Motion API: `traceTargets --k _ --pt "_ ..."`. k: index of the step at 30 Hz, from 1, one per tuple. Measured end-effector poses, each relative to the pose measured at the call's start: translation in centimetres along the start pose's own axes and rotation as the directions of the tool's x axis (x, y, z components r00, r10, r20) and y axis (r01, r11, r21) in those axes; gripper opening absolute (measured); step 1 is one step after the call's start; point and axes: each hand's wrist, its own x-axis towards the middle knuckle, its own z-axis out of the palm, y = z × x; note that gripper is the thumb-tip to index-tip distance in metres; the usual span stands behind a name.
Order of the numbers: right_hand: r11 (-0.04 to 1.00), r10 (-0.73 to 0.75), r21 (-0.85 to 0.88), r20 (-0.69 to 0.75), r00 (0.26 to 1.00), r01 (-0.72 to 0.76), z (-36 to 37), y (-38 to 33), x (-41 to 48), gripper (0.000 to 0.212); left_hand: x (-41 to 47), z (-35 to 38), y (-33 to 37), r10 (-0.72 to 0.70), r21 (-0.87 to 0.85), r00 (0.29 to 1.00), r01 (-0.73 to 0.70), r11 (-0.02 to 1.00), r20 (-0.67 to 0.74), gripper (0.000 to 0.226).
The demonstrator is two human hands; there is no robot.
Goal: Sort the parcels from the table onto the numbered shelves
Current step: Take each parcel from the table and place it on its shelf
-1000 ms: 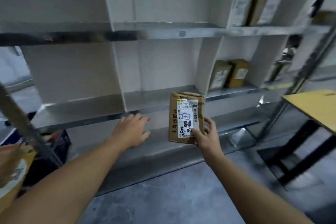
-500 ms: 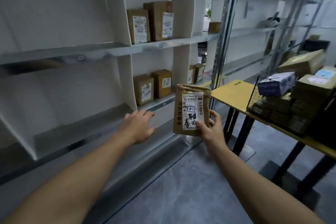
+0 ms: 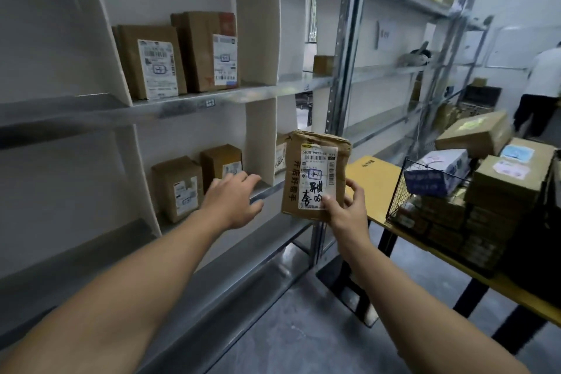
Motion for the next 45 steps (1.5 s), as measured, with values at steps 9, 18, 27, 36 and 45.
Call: traceTargets --k 9,18,27,36,45 --pt "0.990 -0.110 0.095 0.048 0.993 0.106 1.9 -2.6 13.9 0.052 12.5 -0.4 -0.5 -0.035 0.071 0.996 0.040 0.997 -0.081 0.055" --pt "0.961 -0.145 0.256 0.155 0.977 0.102 4.0 -5.0 25.4 0.049 21.6 -0.8 0.6 -0.089 0.107 0.962 0.120 0.987 -0.257 0.050" --pt "0.953 -0.206 0.280 0.330 0.921 0.113 3.5 -7.2 39.5 0.049 31.7 -0.2 3.0 -0.216 0.128 0.896 0.285 0.950 -0.388 0.048" --pt "0.948 -0.283 0.263 0.423 0.861 0.182 4.5 -10.0 49.9 0.047 36.8 -0.9 4.1 -0.270 0.175 0.862 0.372 0.911 -0.429 0.046" --pt "0.952 -0.290 0.244 0.540 0.790 0.183 8.6 -9.2 54.9 0.049 40.5 -1.0 2.0 -0.268 0.205 0.840 0.400 0.893 -0.471 0.044"
